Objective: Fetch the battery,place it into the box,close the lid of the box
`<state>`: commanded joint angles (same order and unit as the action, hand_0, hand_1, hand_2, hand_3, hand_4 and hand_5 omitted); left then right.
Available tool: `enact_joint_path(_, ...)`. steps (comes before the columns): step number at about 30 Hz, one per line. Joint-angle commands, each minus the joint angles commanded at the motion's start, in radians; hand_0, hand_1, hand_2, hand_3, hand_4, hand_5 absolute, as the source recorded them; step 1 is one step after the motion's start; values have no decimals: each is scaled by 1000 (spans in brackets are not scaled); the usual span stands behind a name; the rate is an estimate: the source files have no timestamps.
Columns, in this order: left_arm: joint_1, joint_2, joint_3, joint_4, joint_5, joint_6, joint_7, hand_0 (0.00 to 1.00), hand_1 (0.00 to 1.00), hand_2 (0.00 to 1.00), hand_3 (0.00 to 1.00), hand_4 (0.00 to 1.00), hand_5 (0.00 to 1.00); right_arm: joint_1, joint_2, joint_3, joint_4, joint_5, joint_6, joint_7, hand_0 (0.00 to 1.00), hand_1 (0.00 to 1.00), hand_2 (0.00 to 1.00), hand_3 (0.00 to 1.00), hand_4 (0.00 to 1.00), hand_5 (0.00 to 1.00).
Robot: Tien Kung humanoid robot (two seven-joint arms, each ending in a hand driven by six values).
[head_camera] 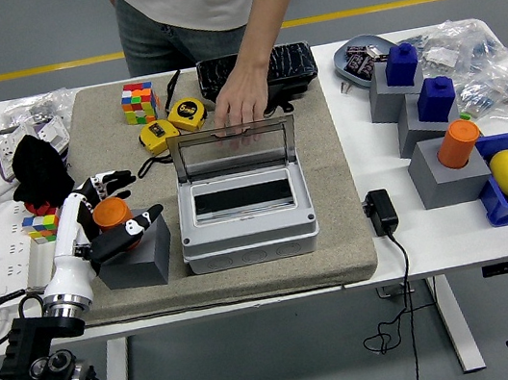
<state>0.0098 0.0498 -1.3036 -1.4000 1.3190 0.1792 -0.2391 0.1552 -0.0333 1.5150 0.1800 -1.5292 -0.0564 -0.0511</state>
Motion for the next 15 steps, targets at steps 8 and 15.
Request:
enact_joint_path(8, -4, -1, 18, 18, -12, 5, -5, 586, 666, 505, 459, 998, 2, 1, -4, -1, 0, -3, 0, -1, 974, 820, 756, 790, 998, 998)
enact_joint_path(15, -7, 2, 26, 38, -19, 8, -7, 583, 680, 518, 492, 998, 2, 1, -8, -1, 0, -5, 0, -2, 974, 820, 756, 790, 998, 998)
